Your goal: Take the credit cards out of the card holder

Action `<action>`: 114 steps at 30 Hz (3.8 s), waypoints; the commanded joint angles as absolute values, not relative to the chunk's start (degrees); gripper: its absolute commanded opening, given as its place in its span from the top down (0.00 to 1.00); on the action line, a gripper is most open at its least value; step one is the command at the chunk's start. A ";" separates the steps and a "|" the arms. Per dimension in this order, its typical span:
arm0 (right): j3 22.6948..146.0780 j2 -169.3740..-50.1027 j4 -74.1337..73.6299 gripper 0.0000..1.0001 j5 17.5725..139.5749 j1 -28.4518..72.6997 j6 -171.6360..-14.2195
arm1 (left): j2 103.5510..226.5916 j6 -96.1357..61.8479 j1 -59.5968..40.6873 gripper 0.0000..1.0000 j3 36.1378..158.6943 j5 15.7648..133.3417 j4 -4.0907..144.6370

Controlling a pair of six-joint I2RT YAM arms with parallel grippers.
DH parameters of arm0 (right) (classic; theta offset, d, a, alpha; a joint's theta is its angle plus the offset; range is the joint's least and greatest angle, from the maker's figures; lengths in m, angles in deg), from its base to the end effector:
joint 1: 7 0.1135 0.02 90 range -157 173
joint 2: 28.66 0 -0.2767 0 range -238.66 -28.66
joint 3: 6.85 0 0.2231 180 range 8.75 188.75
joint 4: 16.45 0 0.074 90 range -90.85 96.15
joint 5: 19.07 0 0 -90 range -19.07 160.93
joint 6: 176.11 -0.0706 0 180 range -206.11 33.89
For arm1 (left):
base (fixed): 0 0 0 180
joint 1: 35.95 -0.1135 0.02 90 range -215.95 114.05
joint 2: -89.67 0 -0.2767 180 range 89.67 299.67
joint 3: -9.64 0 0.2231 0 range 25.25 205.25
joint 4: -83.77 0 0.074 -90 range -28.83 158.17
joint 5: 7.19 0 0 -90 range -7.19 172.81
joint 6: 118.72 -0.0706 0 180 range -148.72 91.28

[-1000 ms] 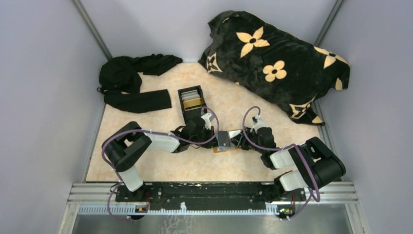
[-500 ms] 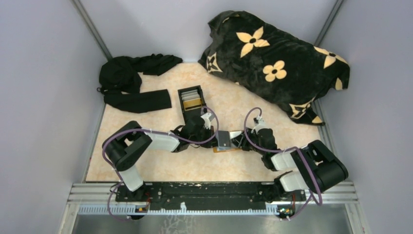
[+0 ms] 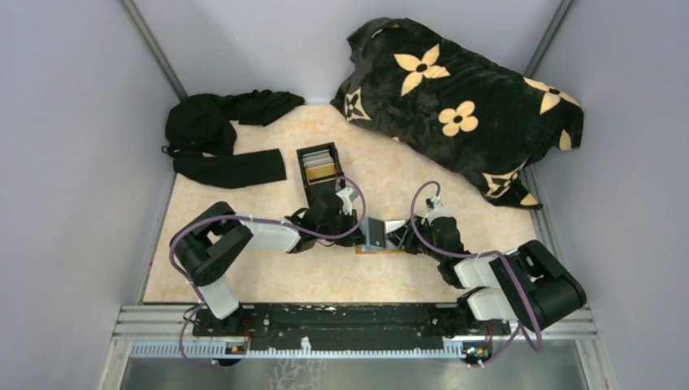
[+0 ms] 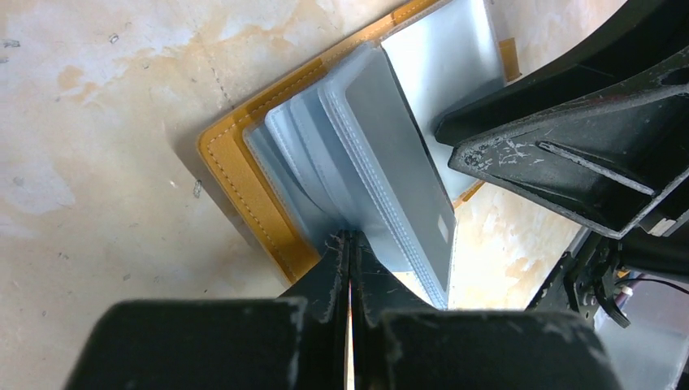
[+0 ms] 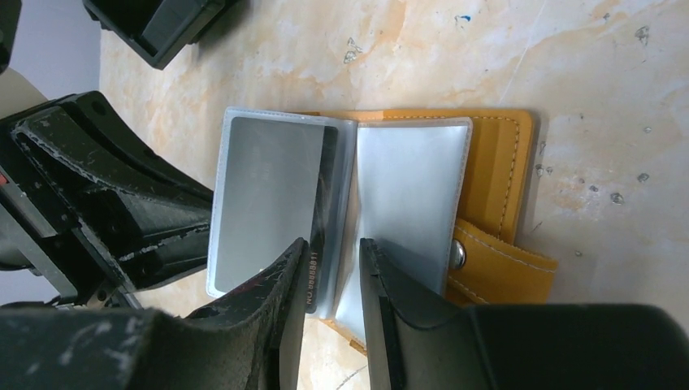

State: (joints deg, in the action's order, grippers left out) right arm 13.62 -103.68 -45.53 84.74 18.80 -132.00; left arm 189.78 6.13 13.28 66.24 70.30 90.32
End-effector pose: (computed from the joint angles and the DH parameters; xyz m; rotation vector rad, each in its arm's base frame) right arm 0.1787 0.1051 0.1377 0.2135 2.1494 1.0076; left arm 0.2134 -0.2709 0.1464 0.4313 2.3685 -0.9990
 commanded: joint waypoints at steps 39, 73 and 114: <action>12.97 -107.50 -52.46 0.69 86.23 19.45 -134.19 | 179.82 9.04 13.15 1.00 61.99 75.93 88.52; 13.70 -112.60 -58.35 1.00 91.16 17.77 -133.76 | 192.54 9.79 11.47 1.00 64.29 72.65 89.28; 47.56 -91.95 -11.23 1.00 100.58 7.50 -109.95 | 169.40 1.75 9.55 0.03 61.63 78.04 90.61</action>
